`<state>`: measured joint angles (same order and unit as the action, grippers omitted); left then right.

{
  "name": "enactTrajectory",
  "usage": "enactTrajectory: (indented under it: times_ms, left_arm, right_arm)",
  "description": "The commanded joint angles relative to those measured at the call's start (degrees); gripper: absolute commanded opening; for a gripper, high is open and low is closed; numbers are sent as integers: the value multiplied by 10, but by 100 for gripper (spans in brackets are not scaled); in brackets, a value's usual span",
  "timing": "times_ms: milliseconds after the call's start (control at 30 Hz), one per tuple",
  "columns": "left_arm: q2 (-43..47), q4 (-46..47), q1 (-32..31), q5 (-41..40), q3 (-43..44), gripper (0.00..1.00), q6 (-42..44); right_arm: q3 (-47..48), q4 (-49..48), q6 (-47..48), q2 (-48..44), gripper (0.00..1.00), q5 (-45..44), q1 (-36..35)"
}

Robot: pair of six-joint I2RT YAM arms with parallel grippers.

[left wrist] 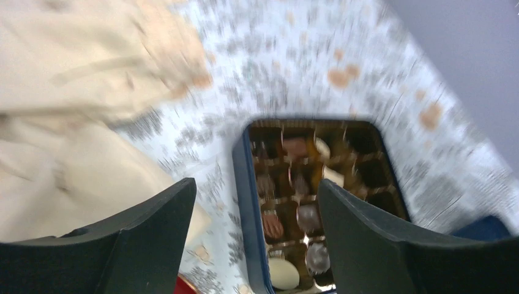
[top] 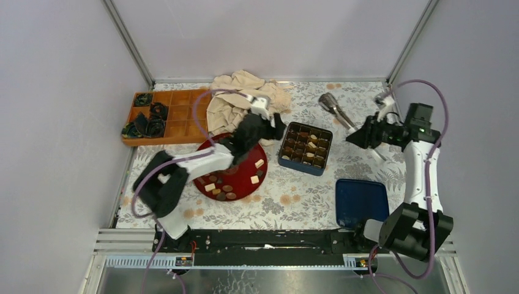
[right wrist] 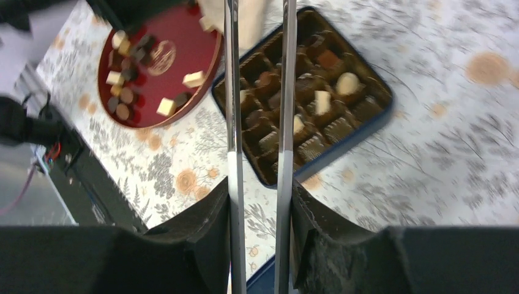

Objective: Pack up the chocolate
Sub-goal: Adjust the packing box at the center of the board, then pick up the fake chocolate from the plate.

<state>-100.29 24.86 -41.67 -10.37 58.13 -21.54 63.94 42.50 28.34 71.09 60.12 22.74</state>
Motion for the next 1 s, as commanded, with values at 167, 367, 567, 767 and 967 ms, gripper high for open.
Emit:
enactTrajectory:
  times_ms: [167,367,567,767,967]
  left_arm:
    - [228,-138,257,315,3,85,-99]
    - [317,-259,344,264,6,91,-2]
    - [389,-270,348,143,-71,98,75]
    - [427,-286,347,63,-72,99,125]
    - [447,-278,348,36,-84,98,139]
  right_arm:
    - [58,58,118,5,40,-135,-272]
    - [100,58,126,61,40,-271,-458]
    - [152,60,138,153,40,-388,-623]
    - [238,49,111,261,41,-426,-671]
    - [281,37,80,339,42,-432,-678]
